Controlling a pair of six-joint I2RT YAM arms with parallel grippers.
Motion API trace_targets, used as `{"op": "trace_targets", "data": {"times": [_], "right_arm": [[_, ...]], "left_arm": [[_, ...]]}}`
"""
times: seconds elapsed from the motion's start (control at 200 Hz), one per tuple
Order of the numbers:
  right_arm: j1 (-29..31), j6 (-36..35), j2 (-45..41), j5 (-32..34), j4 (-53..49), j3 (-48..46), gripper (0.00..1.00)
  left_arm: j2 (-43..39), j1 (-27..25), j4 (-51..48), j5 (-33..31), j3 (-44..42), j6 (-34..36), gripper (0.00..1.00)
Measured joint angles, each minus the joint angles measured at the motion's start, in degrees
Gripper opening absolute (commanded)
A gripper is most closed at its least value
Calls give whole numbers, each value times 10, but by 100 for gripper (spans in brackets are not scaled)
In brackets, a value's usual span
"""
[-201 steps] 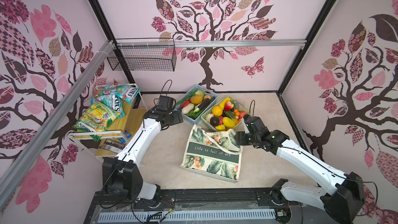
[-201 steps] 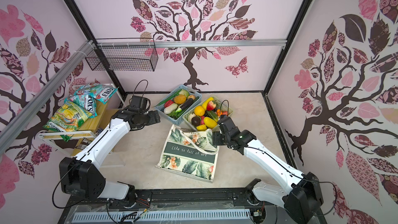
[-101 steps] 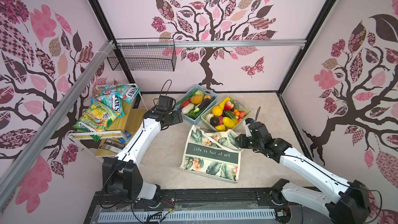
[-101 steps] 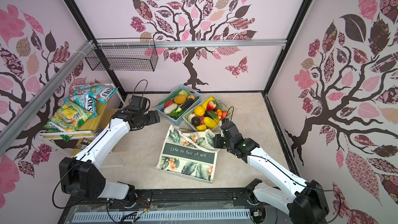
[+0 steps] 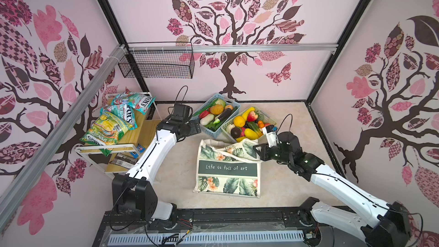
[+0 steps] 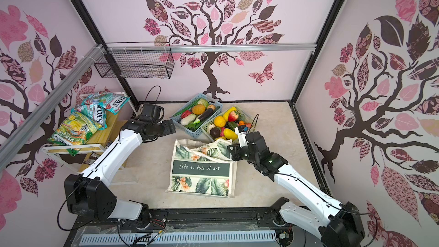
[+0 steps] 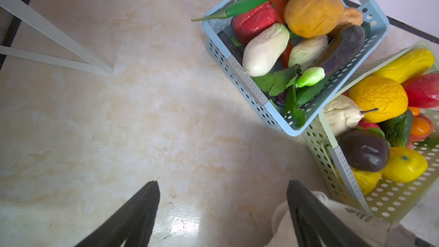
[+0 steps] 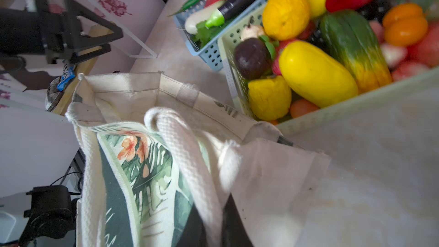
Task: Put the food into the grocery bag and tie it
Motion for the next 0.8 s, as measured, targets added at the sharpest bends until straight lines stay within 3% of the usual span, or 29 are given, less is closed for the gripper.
{"op": "trace_targets", "data": {"times": [0.165,0.415,0.795], "right_arm": [[47,-74,-30,4,93,-14,0],[59,-151,-15,46,258,-72,0],[94,-250,123,122,584,-148,0]], "left_arm": [[0,33,-10,-1,20,4,88],[-1,40,-31,0,52,16,88],[-1,40,-36,8,68,17,88]]}}
